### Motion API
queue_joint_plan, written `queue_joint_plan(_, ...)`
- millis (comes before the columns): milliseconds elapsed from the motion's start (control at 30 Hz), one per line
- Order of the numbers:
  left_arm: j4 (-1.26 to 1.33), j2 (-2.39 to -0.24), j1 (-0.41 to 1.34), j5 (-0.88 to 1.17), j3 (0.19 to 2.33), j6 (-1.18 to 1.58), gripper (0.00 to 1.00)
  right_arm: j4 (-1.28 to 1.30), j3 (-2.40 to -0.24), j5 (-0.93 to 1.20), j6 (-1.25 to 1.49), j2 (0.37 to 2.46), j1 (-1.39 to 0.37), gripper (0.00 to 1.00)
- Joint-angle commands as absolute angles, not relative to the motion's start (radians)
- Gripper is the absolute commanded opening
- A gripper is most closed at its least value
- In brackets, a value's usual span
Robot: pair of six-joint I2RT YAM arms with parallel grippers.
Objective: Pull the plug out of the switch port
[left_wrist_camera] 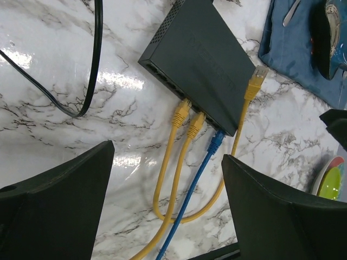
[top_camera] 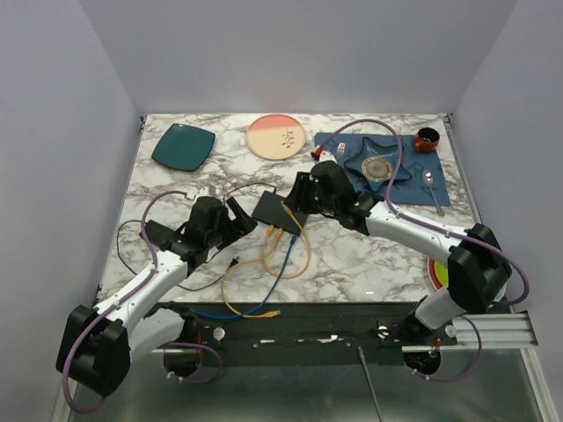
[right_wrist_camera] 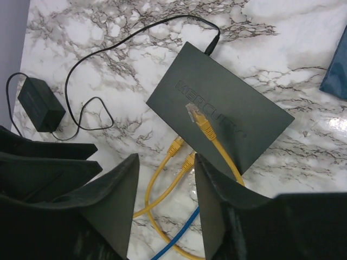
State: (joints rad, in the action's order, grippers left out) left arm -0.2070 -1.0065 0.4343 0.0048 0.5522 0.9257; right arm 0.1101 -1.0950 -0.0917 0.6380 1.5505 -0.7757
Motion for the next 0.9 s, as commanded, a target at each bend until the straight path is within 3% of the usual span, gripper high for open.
queue_joint_plan(0,-0.126,-1.011,0.436,0.018,0.519,0.971,0.89,0.121,-1.109,-0.091,0.715,1.534,-0.713,0.48)
queue_joint_plan(133,-0.112,-1.051,0.437,0.023,0.529,0.979,0.86,0.124,-1.080,-0.009,0.735,1.563,-0.617,0.38)
queue_joint_plan(400,-0.075,-1.198,0.453,0.064,0.584,0.940,0.83,0.144,-1.173,0.034,0.658,1.724,-0.592,0.38)
queue_joint_plan(767,-0.005,-1.345,0.456,0.097,0.618,0.919,0.82,0.138,-1.255,0.172,0.629,1.867,-0.592,0.27)
queue_joint_plan(867,0.053,-1.396,0.456,0.139,0.635,0.920,0.75,0.133,-1.267,0.208,0.620,1.890,-0.592,0.20)
